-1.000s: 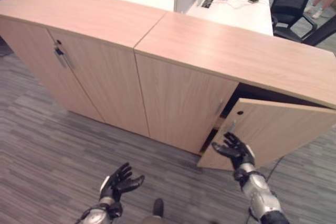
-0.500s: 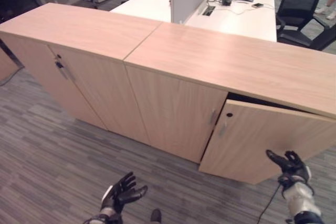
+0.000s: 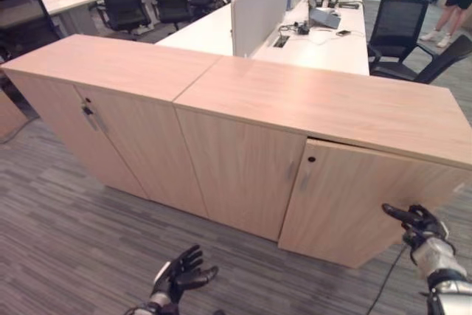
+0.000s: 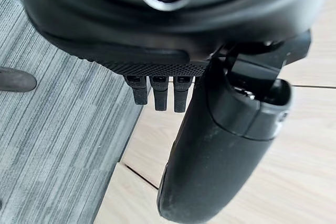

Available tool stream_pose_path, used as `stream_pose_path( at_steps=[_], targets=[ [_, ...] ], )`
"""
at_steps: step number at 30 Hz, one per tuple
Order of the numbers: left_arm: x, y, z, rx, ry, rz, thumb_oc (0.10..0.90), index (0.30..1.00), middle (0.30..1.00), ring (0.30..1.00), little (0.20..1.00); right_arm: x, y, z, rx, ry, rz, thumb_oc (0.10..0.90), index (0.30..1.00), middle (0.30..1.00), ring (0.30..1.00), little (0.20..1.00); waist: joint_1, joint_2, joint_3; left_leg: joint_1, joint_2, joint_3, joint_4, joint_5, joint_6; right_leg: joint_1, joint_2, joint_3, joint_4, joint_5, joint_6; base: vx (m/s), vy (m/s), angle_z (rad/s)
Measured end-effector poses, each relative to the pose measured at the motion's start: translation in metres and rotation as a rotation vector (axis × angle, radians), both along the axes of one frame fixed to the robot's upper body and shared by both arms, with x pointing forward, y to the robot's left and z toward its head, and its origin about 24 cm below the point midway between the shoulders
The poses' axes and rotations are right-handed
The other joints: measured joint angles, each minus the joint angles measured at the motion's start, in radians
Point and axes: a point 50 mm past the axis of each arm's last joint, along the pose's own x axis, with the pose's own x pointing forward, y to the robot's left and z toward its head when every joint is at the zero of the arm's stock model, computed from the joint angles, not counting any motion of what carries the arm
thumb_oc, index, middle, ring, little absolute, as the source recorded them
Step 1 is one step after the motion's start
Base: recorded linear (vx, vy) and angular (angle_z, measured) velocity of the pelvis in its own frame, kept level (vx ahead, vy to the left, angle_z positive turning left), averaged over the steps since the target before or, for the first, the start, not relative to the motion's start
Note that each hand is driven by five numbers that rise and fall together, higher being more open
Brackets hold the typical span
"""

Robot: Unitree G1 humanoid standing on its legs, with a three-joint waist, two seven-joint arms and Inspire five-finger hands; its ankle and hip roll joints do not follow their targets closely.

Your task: Put the empty folder in the office cabinet

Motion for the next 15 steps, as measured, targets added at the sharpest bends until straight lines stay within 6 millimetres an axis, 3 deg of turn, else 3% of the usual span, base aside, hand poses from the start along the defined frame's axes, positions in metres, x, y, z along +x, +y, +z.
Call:
stream_pose_path(
  at_steps=[4,15],
  targets=[
    [-0.0054,-0.0054,-0.0029,-0.014,0.019,-0.026,0.8,0.9,0.9,0.9,0.9,0.0092,-0.0017,0.0082,-0.027,0.064,0.012,0.8,0.9,0.9,0.9,0.9,0.001,0.003,-0.002,-0.015,0.004,-0.003,0.0,0.005,0.001,-0.009,0.004,-0.003,0.0,0.004,-0.003,0.0,-0.001,0.01],
    [-0.0066,-0.0075,-0.0039,-0.025,0.023,-0.032,0.8,0.9,0.9,0.9,0.9,0.009,0.0061,0.0011,-0.039,0.133,0.052,0.8,0.9,0.9,0.9,0.9,0.012,0.019,-0.004,-0.047,0.005,-0.057,0.0,0.015,-0.002,-0.01,0.013,-0.047,0.0,0.005,-0.009,0.0,0.002,0.11]
  ],
)
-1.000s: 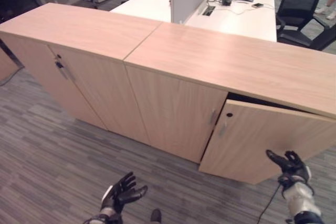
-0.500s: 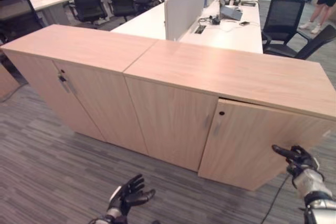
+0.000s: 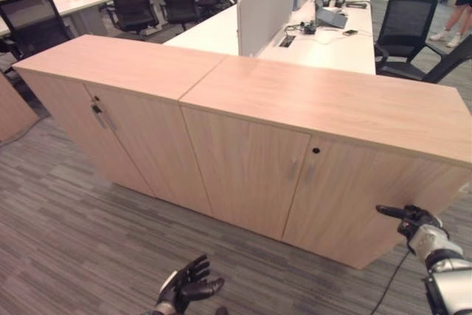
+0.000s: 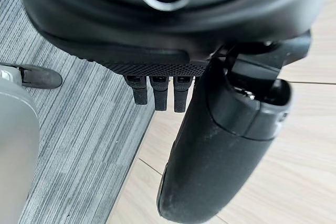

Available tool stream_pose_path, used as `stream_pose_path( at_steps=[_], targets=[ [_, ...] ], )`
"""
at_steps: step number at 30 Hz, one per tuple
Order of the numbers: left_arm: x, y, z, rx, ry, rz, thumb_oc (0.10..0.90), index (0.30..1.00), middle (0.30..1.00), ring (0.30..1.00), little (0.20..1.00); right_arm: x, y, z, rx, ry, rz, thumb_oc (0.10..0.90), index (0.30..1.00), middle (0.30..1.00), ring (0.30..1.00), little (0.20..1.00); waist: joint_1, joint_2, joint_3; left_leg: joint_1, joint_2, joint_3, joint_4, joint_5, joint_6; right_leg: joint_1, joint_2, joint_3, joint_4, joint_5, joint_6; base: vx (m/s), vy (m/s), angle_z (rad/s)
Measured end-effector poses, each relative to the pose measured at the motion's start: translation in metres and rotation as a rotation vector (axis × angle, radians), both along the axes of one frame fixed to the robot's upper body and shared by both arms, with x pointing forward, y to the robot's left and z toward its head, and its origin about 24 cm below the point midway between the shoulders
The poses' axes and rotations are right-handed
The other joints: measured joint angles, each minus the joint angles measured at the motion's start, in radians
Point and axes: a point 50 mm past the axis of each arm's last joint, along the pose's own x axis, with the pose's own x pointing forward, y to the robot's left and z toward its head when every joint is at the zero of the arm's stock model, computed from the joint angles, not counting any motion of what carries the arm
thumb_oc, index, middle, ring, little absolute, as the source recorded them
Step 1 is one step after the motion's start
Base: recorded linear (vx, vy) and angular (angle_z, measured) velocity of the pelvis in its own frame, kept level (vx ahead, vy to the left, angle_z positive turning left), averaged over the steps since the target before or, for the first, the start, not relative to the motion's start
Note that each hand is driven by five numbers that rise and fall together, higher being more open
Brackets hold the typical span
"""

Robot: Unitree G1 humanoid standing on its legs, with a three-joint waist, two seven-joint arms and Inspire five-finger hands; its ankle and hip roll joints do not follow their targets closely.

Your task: Put the empty folder in the office cabinet

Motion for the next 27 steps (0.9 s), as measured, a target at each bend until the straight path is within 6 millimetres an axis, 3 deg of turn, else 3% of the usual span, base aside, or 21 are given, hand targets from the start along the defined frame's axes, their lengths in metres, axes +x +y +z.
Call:
stream_pose_path(
  at_steps=[8,12,16,17,19,21,23,27],
  targets=[
    [0.0,-0.002,-0.001,0.001,0.005,-0.005,0.8,0.9,0.9,0.9,0.9,-0.006,0.0,-0.006,0.011,0.038,-0.03,0.8,0.9,0.9,0.9,0.9,0.019,0.003,0.001,-0.03,-0.002,-0.039,0.0,0.009,0.0,-0.007,0.002,-0.038,0.0,-0.002,-0.004,0.0,0.015,0.15],
    [0.001,-0.003,-0.001,0.001,0.002,0.005,0.8,0.9,0.9,0.9,0.9,0.004,0.031,-0.016,0.07,-0.04,0.066,0.8,0.9,0.9,0.9,0.9,0.009,0.015,0.004,-0.036,0.001,-0.043,0.0,0.013,0.001,-0.018,0.006,-0.037,0.0,-0.002,-0.005,0.0,0.043,0.0],
    [0.008,-0.009,0.0,-0.019,-0.023,0.081,0.8,0.9,0.9,0.9,0.9,-0.027,0.091,-0.024,0.16,-0.329,0.223,0.8,0.9,0.9,0.9,0.9,0.004,0.041,0.006,-0.037,-0.002,-0.045,0.0,0.021,0.001,-0.019,0.003,-0.039,0.0,-0.013,-0.002,0.0,0.018,0.09],
    [0.008,-0.007,0.0,-0.015,-0.028,0.107,0.8,0.9,0.9,0.9,0.9,-0.044,0.116,-0.031,0.205,-0.352,0.292,0.8,0.9,0.9,0.9,0.9,-0.004,0.044,0.007,-0.032,-0.003,-0.038,0.004,0.024,-0.004,-0.016,0.002,-0.035,0.003,-0.011,0.0,0.0,0.018,0.08],
    [0.009,-0.005,0.003,-0.019,-0.053,0.145,0.8,0.9,0.9,0.9,0.9,-0.065,0.139,-0.036,0.239,-0.369,0.332,0.8,0.9,0.9,0.9,0.9,-0.019,0.041,0.008,-0.027,-0.007,-0.042,0.001,0.023,-0.005,-0.001,0.0,-0.049,0.001,-0.014,-0.004,0.0,0.005,0.02],
    [0.01,-0.003,0.005,0.008,-0.061,0.123,0.8,0.9,0.9,0.9,0.9,-0.09,0.146,-0.058,0.225,-0.24,0.383,0.8,0.9,0.9,0.9,0.9,-0.046,0.026,0.011,-0.004,-0.006,-0.018,0.0,0.01,-0.007,0.001,-0.004,-0.023,0.001,-0.018,-0.001,-0.01,0.003,-0.27],
    [0.007,-0.003,0.004,0.012,-0.056,0.118,0.8,0.9,0.9,0.9,0.9,-0.101,0.143,-0.066,0.208,-0.176,0.398,0.8,0.9,0.9,0.9,0.9,-0.05,0.015,0.012,0.009,-0.004,0.007,0.0,0.0,-0.006,0.003,-0.006,-0.002,0.001,-0.019,0.0,-0.01,0.009,-0.41],
    [0.007,0.0,0.004,0.036,-0.046,0.095,0.8,0.9,0.9,0.9,0.9,-0.12,0.131,-0.085,0.185,-0.039,0.39,0.8,0.9,0.9,0.9,0.9,-0.103,-0.011,0.014,0.042,0.006,0.069,0.0,-0.016,-0.008,-0.009,-0.004,0.06,0.0,-0.017,0.007,-0.02,-0.002,-0.49]
  ],
)
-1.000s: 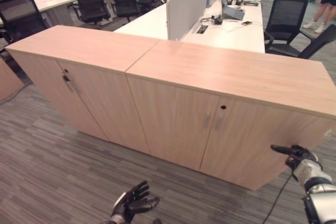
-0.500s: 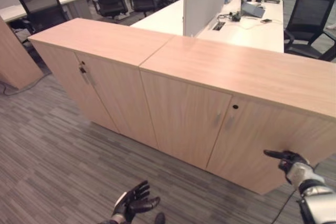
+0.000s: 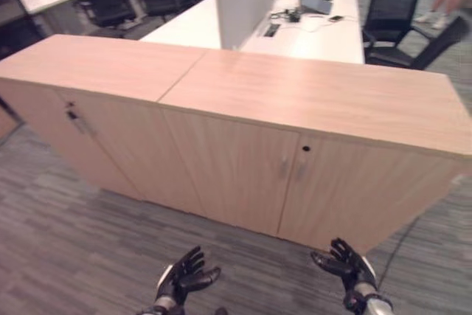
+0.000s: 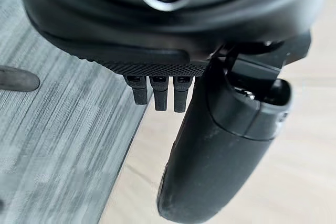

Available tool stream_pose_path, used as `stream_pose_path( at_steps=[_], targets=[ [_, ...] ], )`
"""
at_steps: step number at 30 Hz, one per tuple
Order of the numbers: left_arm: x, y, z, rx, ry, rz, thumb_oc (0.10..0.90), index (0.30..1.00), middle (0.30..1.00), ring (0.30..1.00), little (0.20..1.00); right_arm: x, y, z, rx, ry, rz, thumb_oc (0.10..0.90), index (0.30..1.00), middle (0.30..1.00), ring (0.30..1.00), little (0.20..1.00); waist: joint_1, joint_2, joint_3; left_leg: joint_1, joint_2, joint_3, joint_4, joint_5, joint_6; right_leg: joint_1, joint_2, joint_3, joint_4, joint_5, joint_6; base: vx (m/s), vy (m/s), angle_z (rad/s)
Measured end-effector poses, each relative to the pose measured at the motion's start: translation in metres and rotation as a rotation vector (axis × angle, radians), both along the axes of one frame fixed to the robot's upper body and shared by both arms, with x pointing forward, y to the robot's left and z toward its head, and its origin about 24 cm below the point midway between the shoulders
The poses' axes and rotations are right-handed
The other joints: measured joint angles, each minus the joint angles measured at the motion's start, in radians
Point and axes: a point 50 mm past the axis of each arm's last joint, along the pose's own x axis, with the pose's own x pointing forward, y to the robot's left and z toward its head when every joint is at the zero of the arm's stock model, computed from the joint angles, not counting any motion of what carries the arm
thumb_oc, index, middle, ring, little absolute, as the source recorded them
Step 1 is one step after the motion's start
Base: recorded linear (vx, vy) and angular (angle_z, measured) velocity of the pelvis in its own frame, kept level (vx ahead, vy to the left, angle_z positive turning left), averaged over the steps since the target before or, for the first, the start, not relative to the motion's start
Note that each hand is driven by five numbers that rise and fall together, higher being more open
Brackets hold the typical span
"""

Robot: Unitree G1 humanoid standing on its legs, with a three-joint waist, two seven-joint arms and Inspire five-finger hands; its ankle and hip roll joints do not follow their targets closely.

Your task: Put the empty folder in the office cabinet

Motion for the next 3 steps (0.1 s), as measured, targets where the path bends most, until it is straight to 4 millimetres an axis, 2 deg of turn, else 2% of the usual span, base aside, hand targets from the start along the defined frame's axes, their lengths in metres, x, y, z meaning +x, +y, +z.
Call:
stream_pose_path(
  at_steps=[3],
  targets=[
    [0.0043,-0.0002,0.0015,0.0,-0.012,-0.003,0.8,0.9,0.9,0.9,0.9,-0.0023,-0.0009,-0.0012,-0.009,0.015,0.023,0.8,0.9,0.9,0.9,0.9,-0.028,-0.001,0.0,0.018,0.007,0.035,0.0,-0.006,-0.001,-0.008,0.004,0.031,0.0,0.002,-0.001,-0.03,-0.001,-0.34]
  ],
)
